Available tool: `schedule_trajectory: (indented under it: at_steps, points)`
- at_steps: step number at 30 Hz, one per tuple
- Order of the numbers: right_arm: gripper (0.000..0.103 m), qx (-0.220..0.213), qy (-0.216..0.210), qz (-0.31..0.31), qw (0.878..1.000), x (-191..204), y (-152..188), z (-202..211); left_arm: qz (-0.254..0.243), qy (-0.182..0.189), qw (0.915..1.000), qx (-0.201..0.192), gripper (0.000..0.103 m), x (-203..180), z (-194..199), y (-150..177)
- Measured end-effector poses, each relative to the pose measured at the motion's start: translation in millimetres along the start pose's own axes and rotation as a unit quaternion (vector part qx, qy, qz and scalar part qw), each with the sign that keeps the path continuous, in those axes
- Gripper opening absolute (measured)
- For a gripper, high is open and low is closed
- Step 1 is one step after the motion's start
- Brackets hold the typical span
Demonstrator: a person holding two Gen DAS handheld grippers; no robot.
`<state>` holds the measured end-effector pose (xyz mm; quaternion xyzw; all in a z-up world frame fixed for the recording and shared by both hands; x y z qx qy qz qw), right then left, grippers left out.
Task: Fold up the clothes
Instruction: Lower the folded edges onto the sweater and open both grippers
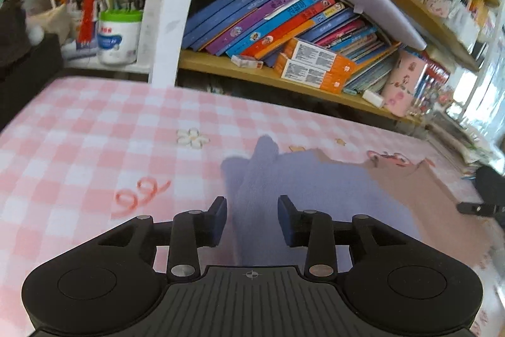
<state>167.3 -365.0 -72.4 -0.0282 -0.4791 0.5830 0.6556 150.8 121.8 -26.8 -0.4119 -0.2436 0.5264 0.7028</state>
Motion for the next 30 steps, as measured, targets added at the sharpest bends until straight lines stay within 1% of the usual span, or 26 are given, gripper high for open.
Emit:
schedule_trajectory:
  at_steps: [1, 2, 3, 6, 7, 8, 10, 11, 12, 17, 20, 24, 27, 30]
  points:
    - [0.034, 0.003, -0.003, -0.003, 1.000, 0, 2, 1, 0.010, 0.003, 0.9999, 0.000, 0.048, 1, 3, 5]
    - [0.037, 0.006, -0.005, -0.005, 1.000, 1, 4, 1, 0.020, 0.005, 0.9998, 0.001, 0.053, 1, 4, 9]
    - [0.037, 0.009, -0.008, -0.008, 1.000, 1, 6, 2, 0.030, 0.007, 0.9995, 0.002, 0.057, 1, 6, 14]
    - [0.037, 0.019, -0.016, -0.015, 1.000, 2, 12, 4, 0.045, 0.007, 0.9990, 0.001, 0.056, -2, 8, 21]
    - [0.033, 0.022, -0.019, -0.018, 0.999, 2, 14, 5, 0.048, 0.010, 0.9988, 0.001, 0.055, -3, 8, 22]
    - [0.025, 0.025, -0.021, -0.020, 0.999, 2, 16, 5, 0.052, 0.013, 0.9986, 0.001, 0.055, -4, 8, 22]
    - [0.013, 0.031, -0.027, -0.025, 0.999, 3, 20, 7, 0.059, 0.021, 0.9980, 0.002, 0.050, -5, 8, 23]
    - [0.013, 0.034, -0.029, -0.028, 0.999, 3, 22, 7, 0.062, 0.026, 0.9977, 0.004, 0.048, -5, 7, 23]
    - [0.013, 0.035, -0.029, -0.025, 0.999, 7, 24, 6, 0.062, 0.028, 0.9977, 0.006, 0.040, -5, 7, 24]
    - [0.013, 0.044, -0.036, -0.013, 0.998, 29, 37, -3, 0.068, 0.000, 0.9976, 0.010, 0.040, 12, 18, 29]
    - [0.013, 0.054, -0.046, -0.002, 0.997, 48, 49, -12, 0.075, -0.021, 0.9969, 0.010, 0.040, 28, 32, 37]
    - [0.013, 0.062, -0.053, 0.007, 0.997, 73, 67, -19, 0.081, -0.038, 0.9960, 0.011, 0.040, 49, 52, 47]
    - [0.013, 0.057, -0.052, 0.014, 0.997, 90, 79, -23, 0.082, -0.053, 0.9952, 0.010, 0.040, 62, 63, 52]
    - [0.015, 0.049, -0.050, 0.021, 0.997, 100, 86, -27, 0.078, -0.078, 0.9939, 0.001, 0.042, 68, 73, 53]
Point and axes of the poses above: each gripper's, at about its wrist camera, not at the fingertips, and z roughly against the way its jaws point, x to its left, y to its underside, the point moved 3 cm from there along -z, roughly the way its jaws point, and after that the axes turned 15 degrees about -z, right-handed, at the moved point
